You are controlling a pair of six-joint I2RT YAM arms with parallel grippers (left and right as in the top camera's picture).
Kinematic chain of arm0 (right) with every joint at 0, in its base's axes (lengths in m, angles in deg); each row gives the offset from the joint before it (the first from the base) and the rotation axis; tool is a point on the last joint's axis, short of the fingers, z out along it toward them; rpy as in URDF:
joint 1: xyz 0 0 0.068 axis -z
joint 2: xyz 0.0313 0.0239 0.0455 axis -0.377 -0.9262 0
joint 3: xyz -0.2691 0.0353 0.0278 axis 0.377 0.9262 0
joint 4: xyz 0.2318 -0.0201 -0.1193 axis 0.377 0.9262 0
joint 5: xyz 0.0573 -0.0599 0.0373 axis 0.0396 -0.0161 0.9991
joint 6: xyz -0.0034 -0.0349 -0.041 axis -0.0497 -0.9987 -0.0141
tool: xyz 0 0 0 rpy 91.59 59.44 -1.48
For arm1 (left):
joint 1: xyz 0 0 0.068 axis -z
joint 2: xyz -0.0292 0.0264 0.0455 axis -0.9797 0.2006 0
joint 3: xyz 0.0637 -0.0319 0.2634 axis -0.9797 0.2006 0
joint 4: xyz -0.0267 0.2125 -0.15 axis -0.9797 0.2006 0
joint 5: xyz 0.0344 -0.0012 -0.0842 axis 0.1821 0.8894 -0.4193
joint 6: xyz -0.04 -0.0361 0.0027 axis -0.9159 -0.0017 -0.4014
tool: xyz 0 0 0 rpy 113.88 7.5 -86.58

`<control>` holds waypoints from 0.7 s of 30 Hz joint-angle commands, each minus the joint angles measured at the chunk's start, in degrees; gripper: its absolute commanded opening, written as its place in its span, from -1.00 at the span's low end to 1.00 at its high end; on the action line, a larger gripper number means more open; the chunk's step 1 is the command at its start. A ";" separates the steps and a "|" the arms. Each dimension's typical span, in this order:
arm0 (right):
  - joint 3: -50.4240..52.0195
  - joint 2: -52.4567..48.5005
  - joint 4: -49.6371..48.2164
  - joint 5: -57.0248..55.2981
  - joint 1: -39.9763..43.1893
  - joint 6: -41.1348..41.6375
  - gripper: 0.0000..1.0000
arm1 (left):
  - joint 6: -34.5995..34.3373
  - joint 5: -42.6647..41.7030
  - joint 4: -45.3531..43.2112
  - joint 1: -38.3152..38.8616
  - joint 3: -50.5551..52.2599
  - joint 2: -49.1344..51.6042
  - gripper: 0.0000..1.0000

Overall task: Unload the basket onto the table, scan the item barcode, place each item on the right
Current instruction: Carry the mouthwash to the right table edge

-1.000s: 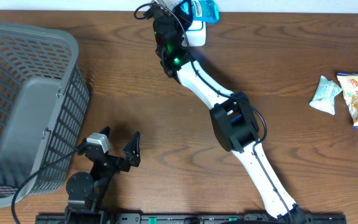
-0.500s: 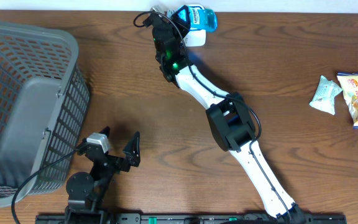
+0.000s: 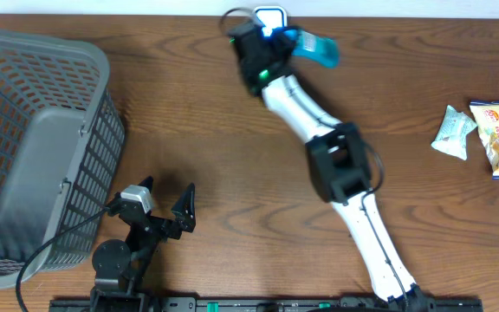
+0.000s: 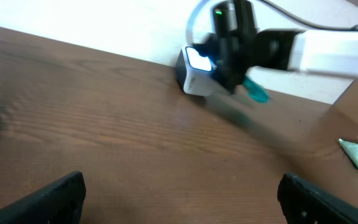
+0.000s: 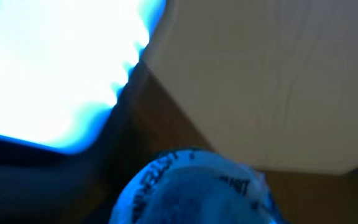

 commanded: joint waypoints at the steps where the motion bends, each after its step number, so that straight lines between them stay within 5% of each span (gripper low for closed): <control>1: -1.60 6.75 9.73 -4.09 7.39 18.64 -0.98 | -0.09 -0.33 0.83 0.22 1.57 -0.26 0.98; 7: -1.55 6.71 30.40 11.67 18.67 33.92 -0.98 | -0.09 -0.35 0.83 0.22 1.57 -0.26 0.98; 16: -1.27 6.62 40.28 14.58 31.41 43.74 -0.93 | -0.09 -0.33 0.83 0.22 1.57 -0.26 0.98; 17: -1.27 6.62 41.48 14.95 33.24 44.94 -0.80 | -0.09 -0.33 0.83 0.22 1.57 -0.26 0.98; 20: -1.29 7.61 43.93 15.63 37.22 50.23 0.14 | -0.09 -0.33 0.83 0.22 1.57 -0.26 0.98; 21: -1.29 8.35 43.89 16.70 37.97 50.27 0.27 | -0.09 -0.33 0.85 0.22 1.57 -0.26 0.98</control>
